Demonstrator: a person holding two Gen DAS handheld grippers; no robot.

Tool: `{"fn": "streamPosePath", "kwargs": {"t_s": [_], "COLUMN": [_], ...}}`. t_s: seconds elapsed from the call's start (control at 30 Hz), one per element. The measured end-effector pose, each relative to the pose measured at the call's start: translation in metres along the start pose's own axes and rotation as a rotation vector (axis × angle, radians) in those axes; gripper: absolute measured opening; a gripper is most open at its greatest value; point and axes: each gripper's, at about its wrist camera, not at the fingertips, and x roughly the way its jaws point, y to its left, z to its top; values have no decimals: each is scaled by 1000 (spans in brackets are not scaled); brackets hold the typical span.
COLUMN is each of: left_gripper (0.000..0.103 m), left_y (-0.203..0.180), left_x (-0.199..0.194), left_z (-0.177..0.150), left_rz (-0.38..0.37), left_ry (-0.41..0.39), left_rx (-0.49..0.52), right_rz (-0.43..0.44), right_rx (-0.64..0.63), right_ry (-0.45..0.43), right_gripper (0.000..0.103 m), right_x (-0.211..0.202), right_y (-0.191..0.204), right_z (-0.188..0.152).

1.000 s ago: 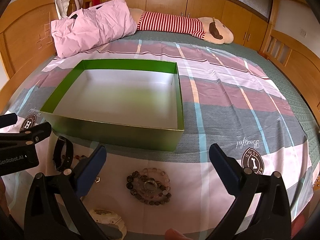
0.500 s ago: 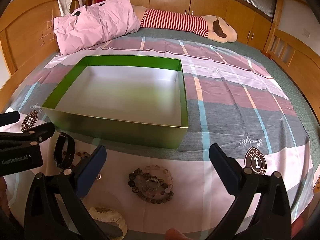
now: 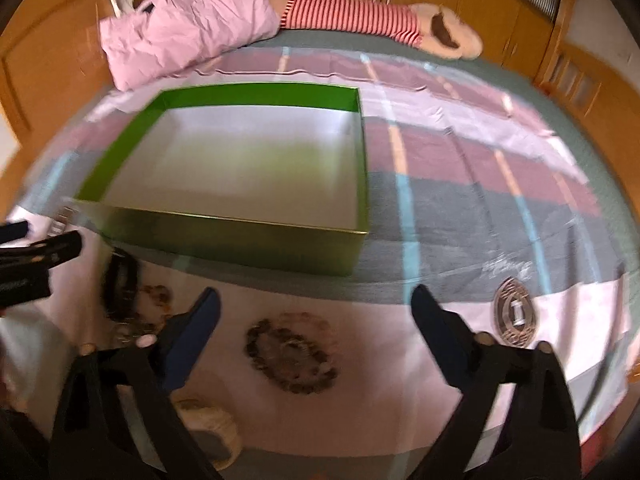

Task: Organize jewelry
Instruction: 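Grasp the black strap watch with the left tool while the right tool grasps the white watch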

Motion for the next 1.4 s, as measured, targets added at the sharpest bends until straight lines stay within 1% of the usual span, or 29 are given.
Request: {"fn": "streamPosePath", "kwargs": {"t_s": [0.03, 0.07, 0.13, 0.2, 0.27, 0.33, 0.4, 0.47, 0.5, 0.57, 0.6, 0.63, 0.7, 0.73, 0.83, 0.93, 1.07, 1.13, 1.17, 1.2, 1.3, 1.33, 1.4], "left_gripper": [100, 100, 100, 100, 100, 100, 100, 100, 101, 101, 101, 101, 101, 101, 101, 101, 101, 95, 84, 75, 73, 73, 73], "left_y": [3, 7, 11, 9, 4, 0, -2, -3, -3, -6, -6, -8, -12, -14, -20, -24, -24, -26, -27, -28, -31, -33, -39], "left_x": [0, -1, -1, 0, 3, 7, 10, 12, 13, 17, 19, 23, 30, 33, 44, 56, 65, 65, 64, 64, 61, 58, 52], "left_z": [0, 0, 0, -2, -3, -4, -5, -4, -4, -4, -5, -5, -7, -8, -11, -12, -11, -11, -11, -12, -12, -12, -12], "left_rz": [-15, -31, -44, -42, -26, -15, -7, -1, -3, -18, -23, -29, -40, -47, -82, -87, -107, -109, -100, -89, -91, -77, -62], "left_ry": [-2, -2, 0, 4, 11, 24, 33, 39, 42, 58, 63, 73, 94, 105, 140, 165, 185, 175, 167, 165, 156, 141, 117], "left_rx": [-13, -27, -34, -22, 0, 15, 24, 23, 20, 15, 16, 19, 24, 24, 23, 18, -11, -6, 0, 9, 13, 23, 55], "right_rz": [18, 58, 151, 265, 316, 344, 327, 302, 277, 217, 195, 186, 164, 151, 75, 80, 70, 67, 67, 65, 57, 55, 51], "right_rx": [-11, -28, -61, -121, -195, -266, -342, -380, -394, -409, -400, -396, -376, -362, -307, -247, -232, -233, -237, -243, -254, -254, -254], "right_ry": [-4, 3, 57, 147, 218, 282, 333, 363, 384, 405, 419, 411, 362, 345, 295, 291, 275, 269, 267, 265, 266, 269, 270], "right_gripper": [85, 81, 76, 73, 70, 70, 69, 59, 55, 28, 23, 15, 7, 7, 7, 7, 9, 10, 10, 10, 10, 10, 10], "right_x": [-2, -4, -3, -1, 3, 7, 14, 19, 24, 30, 35, 36, 33, 32, 32, 34, 30, 27, 26, 25, 23, 23, 34], "right_y": [1, 2, 6, 15, 26, 38, 50, 56, 59, 64, 63, 63, 61, 58, 46, 36, 30, 29, 28, 28, 28, 29, 44], "right_z": [0, -1, -3, -10, -19, -32, -47, -57, -61, -68, -71, -70, -66, -63, -54, -49, -46, -46, -46, -46, -46, -47, -50]}}
